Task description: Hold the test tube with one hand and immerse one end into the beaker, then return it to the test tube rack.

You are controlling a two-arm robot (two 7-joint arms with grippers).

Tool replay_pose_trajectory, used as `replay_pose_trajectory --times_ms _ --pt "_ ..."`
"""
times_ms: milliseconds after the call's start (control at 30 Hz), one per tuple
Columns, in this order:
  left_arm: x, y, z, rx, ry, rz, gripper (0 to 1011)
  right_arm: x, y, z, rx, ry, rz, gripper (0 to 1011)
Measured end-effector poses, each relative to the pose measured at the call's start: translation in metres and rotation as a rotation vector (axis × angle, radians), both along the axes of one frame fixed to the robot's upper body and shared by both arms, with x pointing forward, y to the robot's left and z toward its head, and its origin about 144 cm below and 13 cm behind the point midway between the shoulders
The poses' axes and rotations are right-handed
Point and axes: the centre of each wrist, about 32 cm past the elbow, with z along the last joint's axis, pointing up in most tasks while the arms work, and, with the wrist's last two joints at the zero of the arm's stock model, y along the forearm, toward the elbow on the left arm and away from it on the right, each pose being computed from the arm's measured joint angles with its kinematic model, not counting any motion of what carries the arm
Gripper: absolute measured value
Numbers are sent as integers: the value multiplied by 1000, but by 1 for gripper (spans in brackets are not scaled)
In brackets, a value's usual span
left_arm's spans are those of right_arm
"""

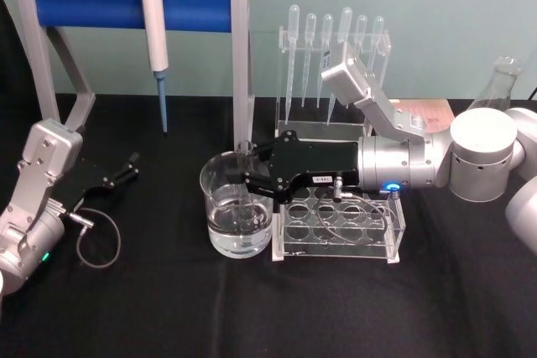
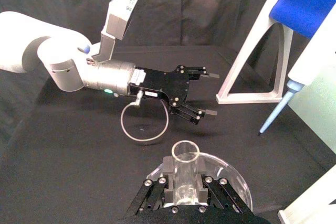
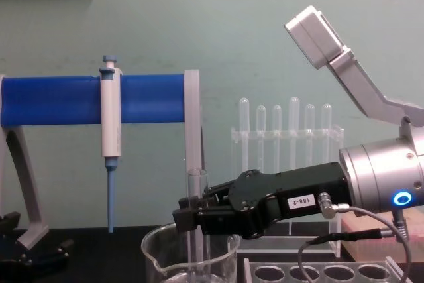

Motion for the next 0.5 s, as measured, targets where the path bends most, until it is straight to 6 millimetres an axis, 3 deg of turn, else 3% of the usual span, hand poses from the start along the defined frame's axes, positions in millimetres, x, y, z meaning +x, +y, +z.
replay_pose_trajectory --times_ms 500 --pt "0 0 0 0 0 0 1000 0 0 0 0 0 0 234"
